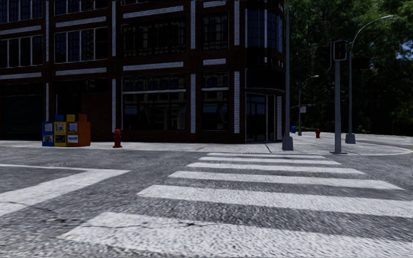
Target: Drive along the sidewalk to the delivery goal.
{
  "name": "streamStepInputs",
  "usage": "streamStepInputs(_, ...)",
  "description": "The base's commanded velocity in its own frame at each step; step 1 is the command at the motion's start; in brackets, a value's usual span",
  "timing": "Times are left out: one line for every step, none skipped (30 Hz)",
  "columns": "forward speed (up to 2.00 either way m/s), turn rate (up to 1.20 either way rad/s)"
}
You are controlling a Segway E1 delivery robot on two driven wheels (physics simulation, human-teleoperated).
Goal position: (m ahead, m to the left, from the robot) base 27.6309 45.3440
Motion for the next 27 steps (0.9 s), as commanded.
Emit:
streamStepInputs(1.53, -0.41)
streamStepInputs(1.53, -0.41)
streamStepInputs(1.53, -0.41)
streamStepInputs(1.53, -0.41)
streamStepInputs(1.53, -0.41)
streamStepInputs(1.53, -0.41)
streamStepInputs(1.53, -0.41)
streamStepInputs(1.53, -0.41)
streamStepInputs(1.53, -0.41)
streamStepInputs(1.53, -0.41)
streamStepInputs(1.53, -0.41)
streamStepInputs(1.53, -0.41)
streamStepInputs(1.53, -0.41)
streamStepInputs(1.53, -0.41)
streamStepInputs(1.53, -0.41)
streamStepInputs(1.53, -0.41)
streamStepInputs(1.53, -0.41)
streamStepInputs(1.53, -0.41)
streamStepInputs(1.54, -0.40)
streamStepInputs(1.54, -0.40)
streamStepInputs(1.57, -0.22)
streamStepInputs(2.00, -0.03)
streamStepInputs(2.00, 0.00)
streamStepInputs(2.00, 0.00)
streamStepInputs(2.00, 0.00)
streamStepInputs(2.00, 0.00)
streamStepInputs(2.00, 0.00)
